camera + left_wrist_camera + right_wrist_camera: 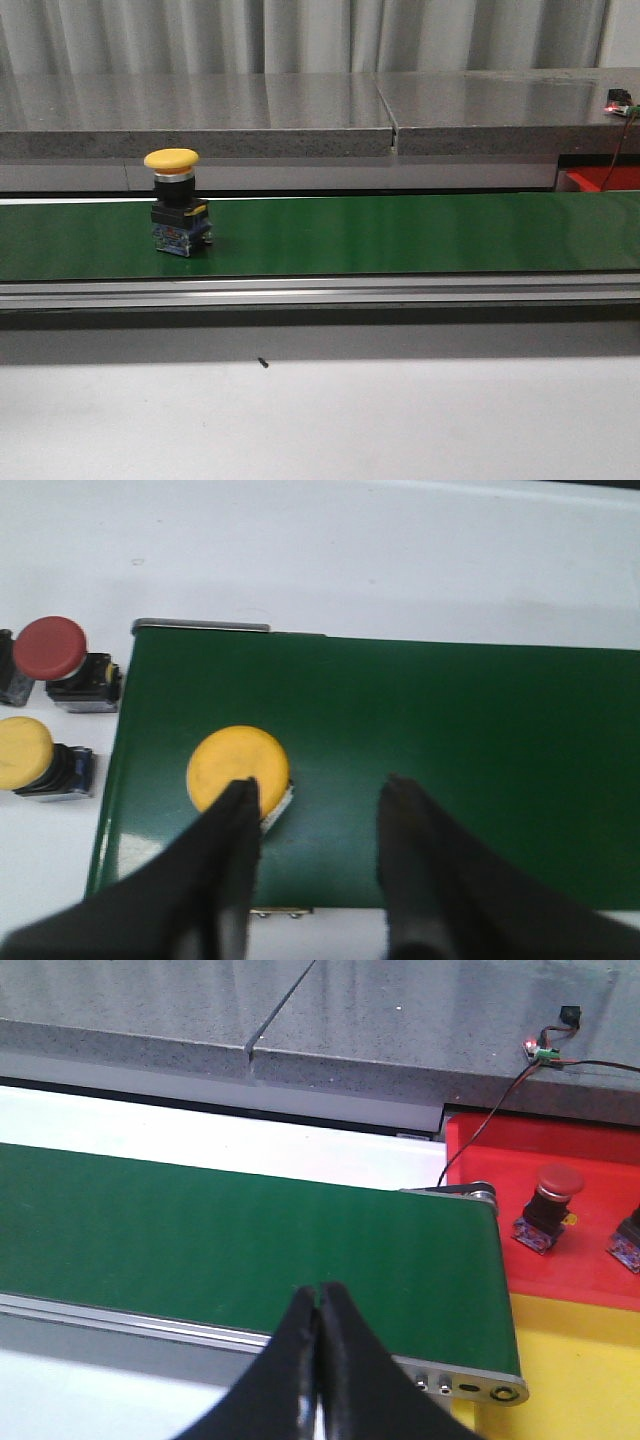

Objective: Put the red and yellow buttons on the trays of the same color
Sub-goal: 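Place the second yellow button on the belt and open the left gripper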

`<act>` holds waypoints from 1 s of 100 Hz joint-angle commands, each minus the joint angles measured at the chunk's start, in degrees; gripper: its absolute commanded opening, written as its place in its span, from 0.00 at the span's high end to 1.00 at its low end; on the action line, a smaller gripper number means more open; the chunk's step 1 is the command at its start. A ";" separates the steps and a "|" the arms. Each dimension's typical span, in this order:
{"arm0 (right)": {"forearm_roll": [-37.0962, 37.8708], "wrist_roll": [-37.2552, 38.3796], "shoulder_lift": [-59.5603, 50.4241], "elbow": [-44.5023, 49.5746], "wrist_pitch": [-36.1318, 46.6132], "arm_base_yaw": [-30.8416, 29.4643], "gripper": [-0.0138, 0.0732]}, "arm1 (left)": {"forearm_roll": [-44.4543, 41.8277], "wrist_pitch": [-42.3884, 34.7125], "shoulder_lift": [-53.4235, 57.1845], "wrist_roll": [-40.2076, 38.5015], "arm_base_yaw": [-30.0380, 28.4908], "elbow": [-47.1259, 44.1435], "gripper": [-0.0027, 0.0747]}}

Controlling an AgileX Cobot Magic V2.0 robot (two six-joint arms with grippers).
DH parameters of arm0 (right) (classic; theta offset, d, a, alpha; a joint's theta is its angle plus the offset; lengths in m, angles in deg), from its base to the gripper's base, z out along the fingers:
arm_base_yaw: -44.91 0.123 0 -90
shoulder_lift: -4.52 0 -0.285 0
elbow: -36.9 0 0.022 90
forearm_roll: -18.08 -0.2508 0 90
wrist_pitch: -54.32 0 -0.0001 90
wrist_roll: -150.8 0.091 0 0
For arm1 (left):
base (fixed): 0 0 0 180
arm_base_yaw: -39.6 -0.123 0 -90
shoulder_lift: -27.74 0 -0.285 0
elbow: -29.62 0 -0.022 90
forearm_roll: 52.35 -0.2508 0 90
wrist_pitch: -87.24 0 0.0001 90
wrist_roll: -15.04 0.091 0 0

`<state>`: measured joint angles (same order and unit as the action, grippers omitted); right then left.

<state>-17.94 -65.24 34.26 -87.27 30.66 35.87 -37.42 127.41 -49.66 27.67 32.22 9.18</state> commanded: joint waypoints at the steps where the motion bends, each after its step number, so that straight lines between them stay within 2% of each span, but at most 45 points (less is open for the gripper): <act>1: -1.29 -0.43 0.14 -1.52 3.32 0.11 0.92 | 1.23 -1.17 4.18 0.43 1.74 1.64 0.97; 2: -1.29 -0.43 0.14 -1.52 3.32 0.11 0.92 | 1.23 -1.17 4.72 0.43 1.86 1.54 0.99; 19: -1.29 -0.43 0.14 -1.52 3.32 0.11 0.92 | 1.23 -0.91 11.28 0.43 3.81 -0.22 0.99; 55: -1.29 -0.43 0.14 -1.52 3.32 0.11 0.92 | 1.76 0.06 22.95 0.48 3.93 -6.52 0.99; 81: -1.29 -0.43 0.14 -1.52 3.32 0.11 0.92 | 2.11 0.50 26.89 0.48 8.47 -10.58 0.99; 100: -1.29 -0.43 0.14 -1.52 3.32 0.11 0.92 | 3.29 0.50 33.59 0.48 8.90 -14.48 0.99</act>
<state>-17.94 -65.24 34.26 -87.27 30.66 35.87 -35.80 130.87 -19.17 28.14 40.52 -5.46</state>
